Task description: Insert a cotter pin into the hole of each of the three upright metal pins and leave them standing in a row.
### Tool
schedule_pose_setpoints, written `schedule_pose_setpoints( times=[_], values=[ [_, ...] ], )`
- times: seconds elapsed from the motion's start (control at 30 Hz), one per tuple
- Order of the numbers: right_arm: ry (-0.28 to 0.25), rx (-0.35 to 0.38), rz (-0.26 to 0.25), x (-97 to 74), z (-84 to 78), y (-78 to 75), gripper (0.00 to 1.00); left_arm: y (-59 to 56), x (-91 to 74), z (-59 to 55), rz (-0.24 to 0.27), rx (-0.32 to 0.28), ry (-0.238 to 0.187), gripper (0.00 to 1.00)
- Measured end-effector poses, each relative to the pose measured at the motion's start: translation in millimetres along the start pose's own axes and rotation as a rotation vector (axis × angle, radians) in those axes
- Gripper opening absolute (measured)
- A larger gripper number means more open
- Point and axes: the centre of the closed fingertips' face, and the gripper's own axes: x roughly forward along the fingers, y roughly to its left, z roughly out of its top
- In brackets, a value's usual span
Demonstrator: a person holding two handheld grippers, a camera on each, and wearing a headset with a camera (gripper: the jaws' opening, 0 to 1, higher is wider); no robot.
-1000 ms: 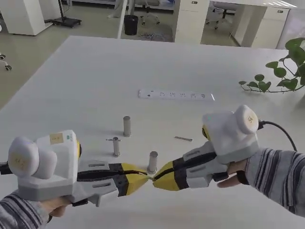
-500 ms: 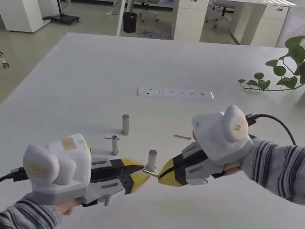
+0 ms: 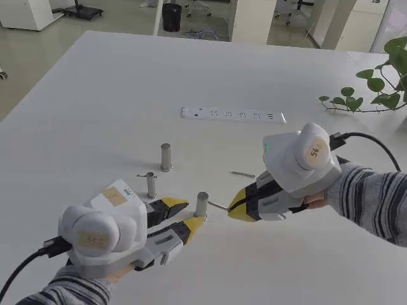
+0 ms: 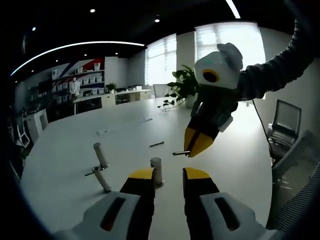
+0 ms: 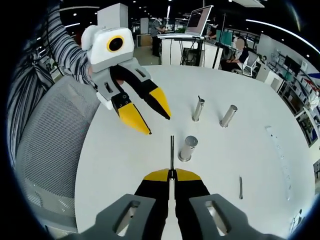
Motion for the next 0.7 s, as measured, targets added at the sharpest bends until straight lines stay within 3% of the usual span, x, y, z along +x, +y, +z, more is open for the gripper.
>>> schedule_pose_setpoints(
  times=[0.3, 0.57, 0.7],
  values=[
    [0.064, -0.046, -0.009, 7.7, -12.1, -20.0, 0.00, 4.0, 24.7, -13.3, 0.045, 0.012, 0.053, 0.25],
    [0.102, -0.090, 0.008, 13.6, -19.2, -26.8, 0.00, 13.6, 40.0, -21.0, 0.071, 0.020, 0.091, 0.24],
    [0.117, -0.106, 0.018, 17.2, -20.8, -28.2, 0.00, 19.0, 46.4, -22.5, 0.082, -0.009, 0.093, 0.23]
  ],
)
